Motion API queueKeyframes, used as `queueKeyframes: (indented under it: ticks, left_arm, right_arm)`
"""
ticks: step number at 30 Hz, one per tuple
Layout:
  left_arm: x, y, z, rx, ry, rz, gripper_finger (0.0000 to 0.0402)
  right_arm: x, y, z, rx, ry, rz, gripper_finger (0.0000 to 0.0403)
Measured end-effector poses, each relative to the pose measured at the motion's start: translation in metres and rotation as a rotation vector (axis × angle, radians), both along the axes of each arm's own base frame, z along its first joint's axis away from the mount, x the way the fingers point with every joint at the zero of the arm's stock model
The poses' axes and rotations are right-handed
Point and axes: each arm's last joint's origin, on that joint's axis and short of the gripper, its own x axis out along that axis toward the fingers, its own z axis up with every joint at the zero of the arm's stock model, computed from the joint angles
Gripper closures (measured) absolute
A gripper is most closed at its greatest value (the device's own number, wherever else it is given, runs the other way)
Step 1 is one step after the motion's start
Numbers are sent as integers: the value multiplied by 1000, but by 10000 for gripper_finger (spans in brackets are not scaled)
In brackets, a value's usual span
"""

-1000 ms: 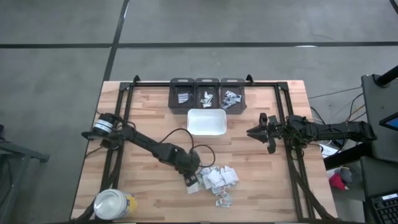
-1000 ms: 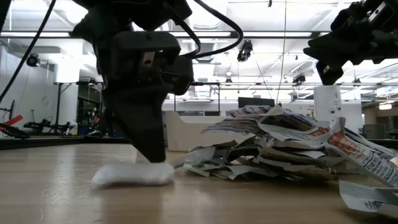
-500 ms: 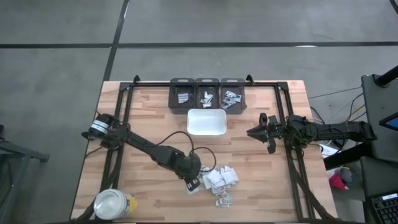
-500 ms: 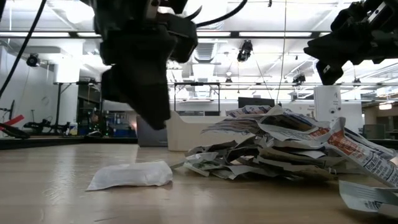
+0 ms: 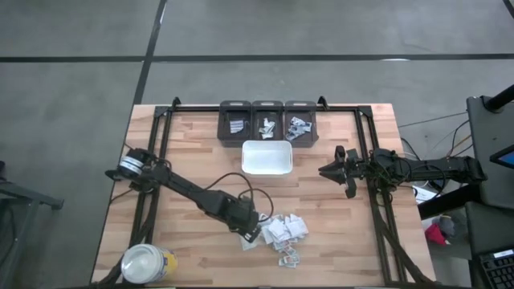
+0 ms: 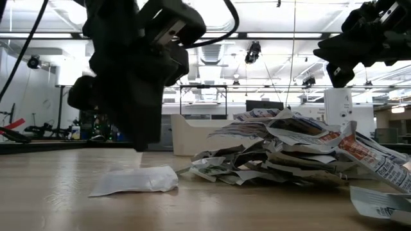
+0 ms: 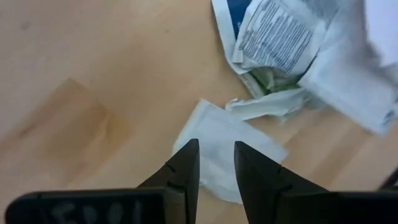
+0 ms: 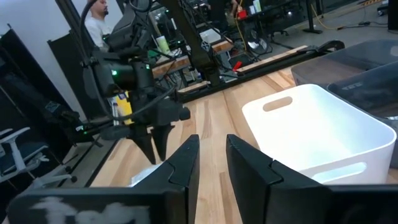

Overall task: Pick & Place First Aid Supplies
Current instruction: Put the white fingertip band aid into the left black bin

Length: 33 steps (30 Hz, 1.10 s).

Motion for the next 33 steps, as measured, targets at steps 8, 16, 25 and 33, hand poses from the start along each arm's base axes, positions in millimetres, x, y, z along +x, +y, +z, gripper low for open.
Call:
queueKeyframes:
  ticks: [8, 16, 25, 33]
  left_arm:
    - [-5, -4, -7, 73, 38, -128, 307]
    - [-9, -6, -8, 105, 58, -154, 307]
    - [-11, -5, -11, 128, 57, -166, 307]
    - [-10, -6, -11, 120, 45, -161, 307]
  right_arm:
    - [0, 0, 0, 0, 0, 0, 339]
    - [0, 0, 0, 0, 0, 0, 330]
    - [0, 0, 0, 0, 0, 0, 325]
    - [0, 0, 0, 0, 0, 0, 339]
